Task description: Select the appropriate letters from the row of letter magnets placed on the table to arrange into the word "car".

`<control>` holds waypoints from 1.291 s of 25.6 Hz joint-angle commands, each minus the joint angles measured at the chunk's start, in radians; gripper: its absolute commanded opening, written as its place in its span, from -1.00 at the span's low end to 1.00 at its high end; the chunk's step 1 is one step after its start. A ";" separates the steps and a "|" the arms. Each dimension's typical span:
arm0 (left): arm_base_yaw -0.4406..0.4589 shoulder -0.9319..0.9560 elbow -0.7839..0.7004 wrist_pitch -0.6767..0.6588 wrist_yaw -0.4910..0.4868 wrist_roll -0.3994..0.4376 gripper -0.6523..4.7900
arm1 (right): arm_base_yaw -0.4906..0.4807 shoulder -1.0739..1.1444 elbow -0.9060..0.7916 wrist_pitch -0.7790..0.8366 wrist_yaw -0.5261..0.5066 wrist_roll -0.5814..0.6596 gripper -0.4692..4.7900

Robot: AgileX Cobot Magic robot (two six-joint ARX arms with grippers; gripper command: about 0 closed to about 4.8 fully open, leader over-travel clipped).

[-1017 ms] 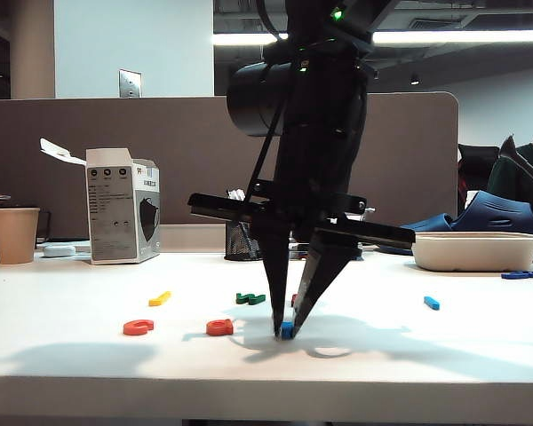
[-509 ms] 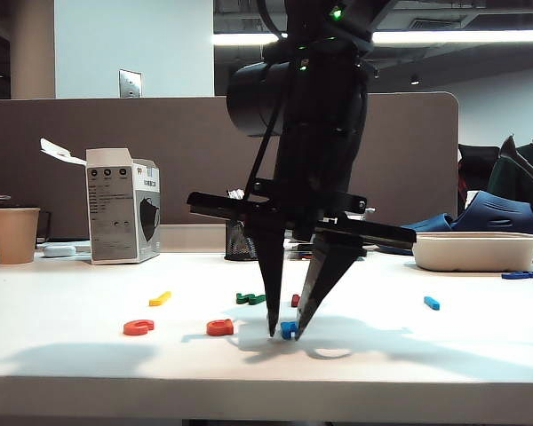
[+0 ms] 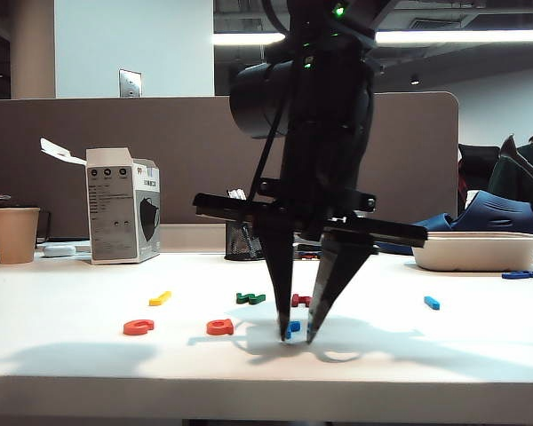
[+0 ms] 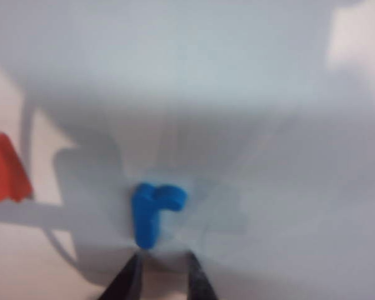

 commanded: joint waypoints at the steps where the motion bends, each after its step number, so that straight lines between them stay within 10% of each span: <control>1: 0.000 -0.002 0.002 -0.001 -0.010 0.004 -0.78 | 0.000 -0.034 0.000 -0.006 0.000 -0.003 -0.46; 25: 0.000 -0.002 0.002 0.018 -0.010 0.000 -0.78 | -0.202 -0.592 0.000 0.005 0.129 -0.294 -0.85; 33: 0.001 -0.002 0.002 0.035 -0.043 0.009 -0.78 | -0.349 -0.900 -0.001 0.009 0.339 -0.483 -0.85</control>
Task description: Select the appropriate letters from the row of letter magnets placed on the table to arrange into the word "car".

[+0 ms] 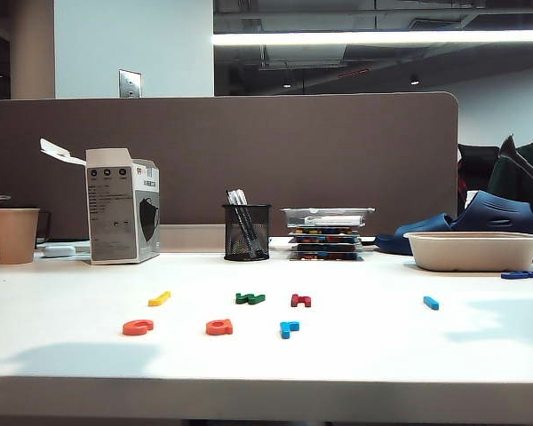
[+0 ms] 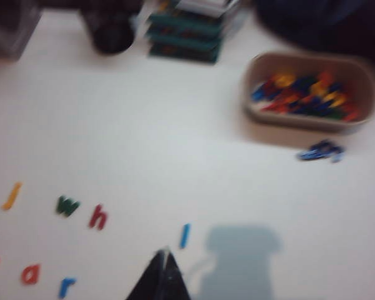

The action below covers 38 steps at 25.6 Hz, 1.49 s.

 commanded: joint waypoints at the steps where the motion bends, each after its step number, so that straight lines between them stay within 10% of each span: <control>1: 0.001 -0.002 0.002 0.006 -0.050 0.026 -0.78 | -0.044 -0.076 0.000 0.013 0.028 -0.056 -0.85; 13: 0.082 -0.005 0.068 0.156 -0.251 0.665 -0.78 | -0.246 -0.302 -0.033 0.009 0.029 -0.164 -0.85; 24: 0.845 -0.022 0.072 0.528 0.513 1.038 -0.78 | -0.286 -0.625 -0.425 0.245 0.029 -0.171 -0.85; 30: 1.181 -0.071 0.071 0.539 0.809 1.048 -0.78 | -0.286 -0.747 -0.606 0.362 0.022 -0.158 -0.85; 38: 1.323 -0.176 0.061 0.509 0.877 1.039 -0.78 | -0.298 -0.797 -0.769 0.493 0.007 -0.117 -0.85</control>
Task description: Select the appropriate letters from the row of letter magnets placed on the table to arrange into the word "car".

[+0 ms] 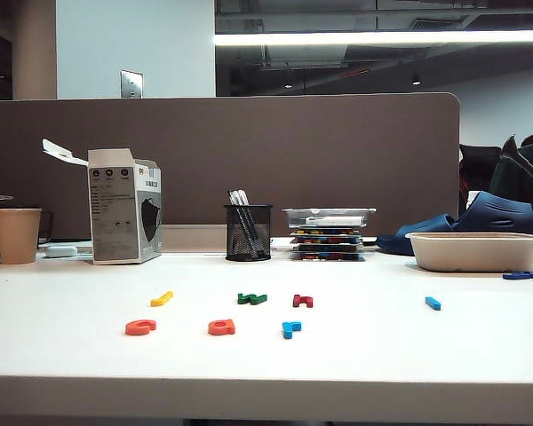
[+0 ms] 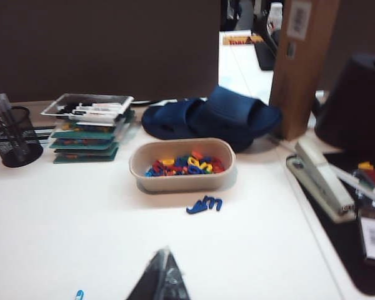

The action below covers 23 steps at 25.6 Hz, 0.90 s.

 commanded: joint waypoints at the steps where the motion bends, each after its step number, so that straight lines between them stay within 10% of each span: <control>1: 0.003 -0.063 -0.021 -0.011 0.004 0.020 -0.78 | 0.000 -0.001 -0.045 0.081 0.002 0.015 -0.84; 23: -0.076 -0.943 -0.861 0.206 0.007 -0.027 -0.78 | 0.005 -0.303 -0.472 0.311 -0.055 -0.004 -0.85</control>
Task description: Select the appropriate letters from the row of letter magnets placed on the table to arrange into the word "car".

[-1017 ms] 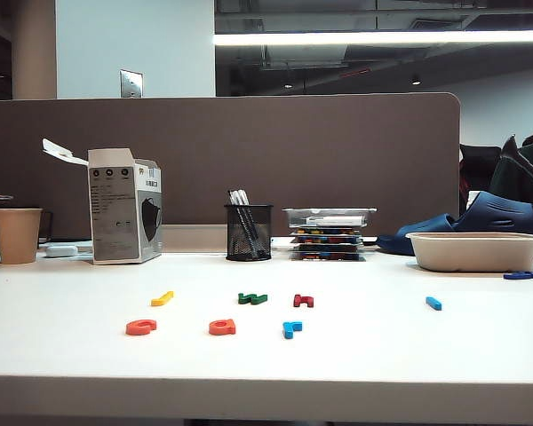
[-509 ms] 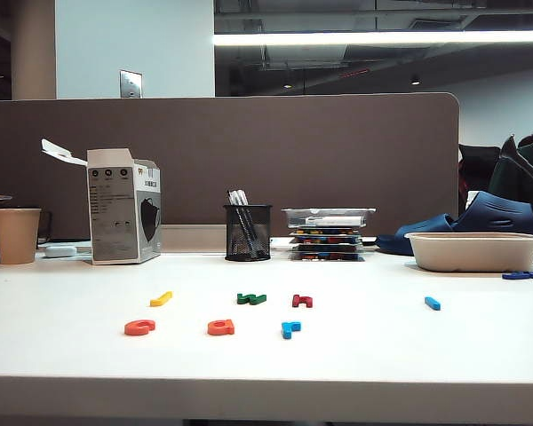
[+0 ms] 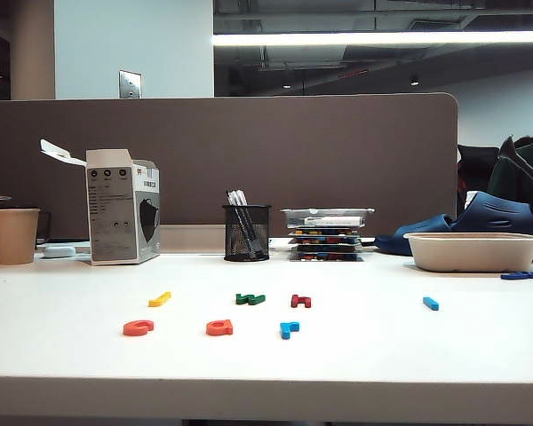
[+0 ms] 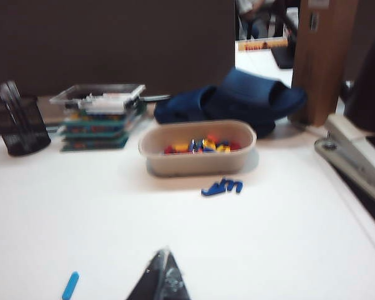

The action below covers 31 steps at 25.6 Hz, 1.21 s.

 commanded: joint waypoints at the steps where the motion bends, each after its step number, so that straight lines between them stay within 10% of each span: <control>1: 0.000 -0.089 -0.119 0.118 0.005 0.000 -0.78 | 0.004 -0.005 -0.024 0.069 -0.013 -0.021 -0.85; 14: -0.001 -0.236 -0.648 0.572 0.012 -0.041 -0.78 | 0.004 -0.006 -0.185 0.246 -0.014 -0.170 -0.85; 31: -0.001 -0.236 -0.695 0.555 0.014 -0.051 -0.78 | 0.004 -0.006 -0.185 0.192 -0.013 -0.169 -0.84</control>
